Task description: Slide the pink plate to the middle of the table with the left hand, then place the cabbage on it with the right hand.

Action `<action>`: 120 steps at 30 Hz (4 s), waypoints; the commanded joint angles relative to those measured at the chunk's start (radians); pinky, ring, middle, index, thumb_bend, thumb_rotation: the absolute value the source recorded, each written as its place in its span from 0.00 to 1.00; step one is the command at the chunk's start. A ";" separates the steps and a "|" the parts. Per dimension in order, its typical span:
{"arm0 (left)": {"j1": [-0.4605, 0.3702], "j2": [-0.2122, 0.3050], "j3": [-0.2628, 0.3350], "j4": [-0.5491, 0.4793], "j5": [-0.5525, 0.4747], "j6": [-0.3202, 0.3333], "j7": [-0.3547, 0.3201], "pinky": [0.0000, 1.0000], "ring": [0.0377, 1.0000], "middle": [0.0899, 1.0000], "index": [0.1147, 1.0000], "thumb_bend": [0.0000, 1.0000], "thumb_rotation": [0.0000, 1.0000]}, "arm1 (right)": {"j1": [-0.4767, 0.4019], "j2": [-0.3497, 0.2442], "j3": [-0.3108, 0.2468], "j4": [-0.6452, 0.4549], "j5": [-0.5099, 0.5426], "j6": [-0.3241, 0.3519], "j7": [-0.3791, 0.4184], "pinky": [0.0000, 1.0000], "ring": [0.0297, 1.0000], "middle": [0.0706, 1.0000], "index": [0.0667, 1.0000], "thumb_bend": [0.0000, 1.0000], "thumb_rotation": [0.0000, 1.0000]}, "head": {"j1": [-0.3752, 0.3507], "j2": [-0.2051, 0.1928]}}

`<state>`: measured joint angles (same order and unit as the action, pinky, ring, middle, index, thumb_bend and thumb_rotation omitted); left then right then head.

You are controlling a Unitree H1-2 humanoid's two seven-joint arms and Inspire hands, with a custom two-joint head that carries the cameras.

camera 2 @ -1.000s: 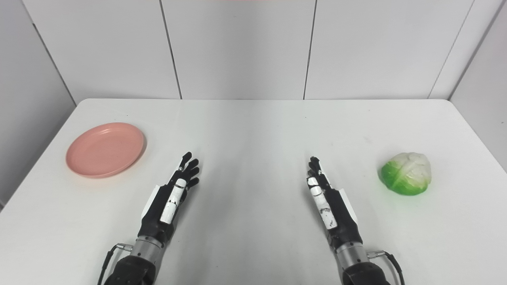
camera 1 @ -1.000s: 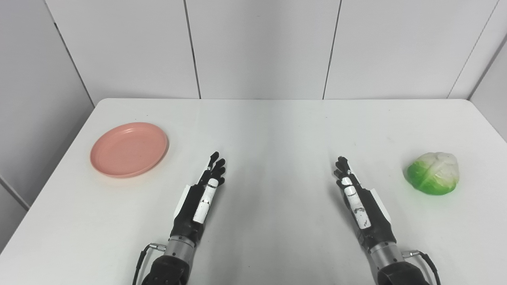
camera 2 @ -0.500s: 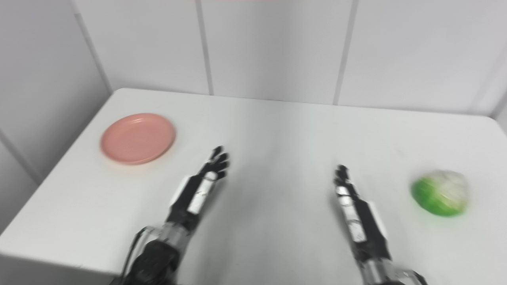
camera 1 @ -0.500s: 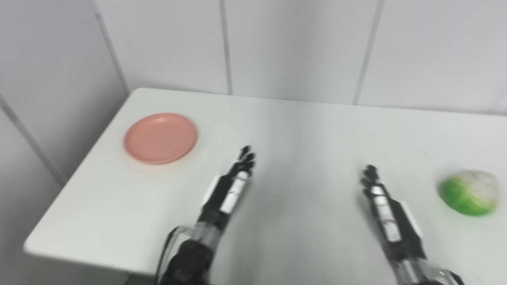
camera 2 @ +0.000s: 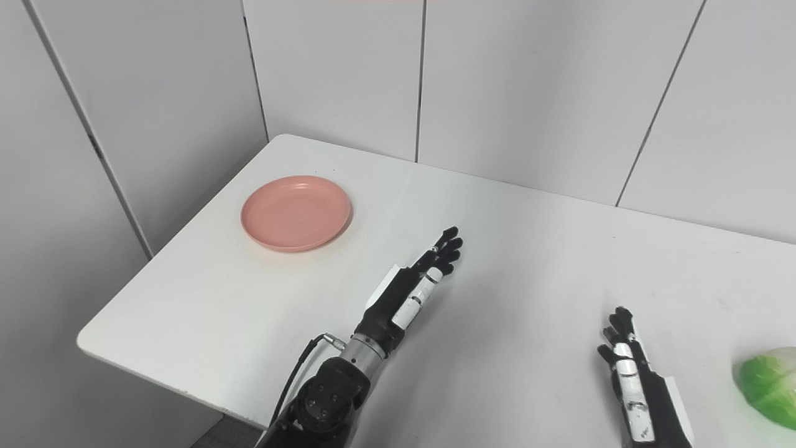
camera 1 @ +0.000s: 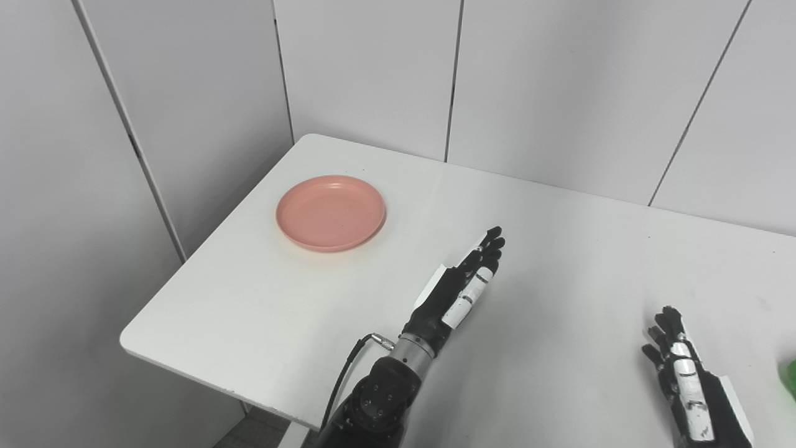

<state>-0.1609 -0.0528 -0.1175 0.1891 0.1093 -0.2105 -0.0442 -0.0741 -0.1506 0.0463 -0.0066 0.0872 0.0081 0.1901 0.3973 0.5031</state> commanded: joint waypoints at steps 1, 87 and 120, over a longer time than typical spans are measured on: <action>0.071 -0.007 -0.008 0.112 0.006 -0.021 0.017 0.93 0.94 0.96 0.94 0.42 1.00 | -0.001 -0.008 -0.009 -0.014 0.007 -0.001 0.006 1.00 1.00 1.00 1.00 0.12 1.00 | -0.001 0.000; -0.359 0.488 0.548 -0.094 -0.395 0.434 0.020 0.90 0.91 0.90 0.89 0.44 1.00 | 0.011 0.024 -0.001 -0.046 -0.007 0.030 -0.008 1.00 1.00 1.00 1.00 0.12 1.00 | 0.008 -0.010; -0.390 0.535 0.562 0.317 -0.443 0.322 0.008 0.94 0.93 0.92 0.90 0.44 1.00 | 0.017 0.017 0.000 -0.080 -0.004 0.057 -0.007 1.00 1.00 1.00 1.00 0.11 1.00 | 0.014 0.012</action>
<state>-0.4927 0.4389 0.4381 0.5110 -0.3301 0.1629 -0.0264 -0.0542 -0.1305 0.0460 -0.0573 0.0820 0.0376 0.1824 0.4126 0.5139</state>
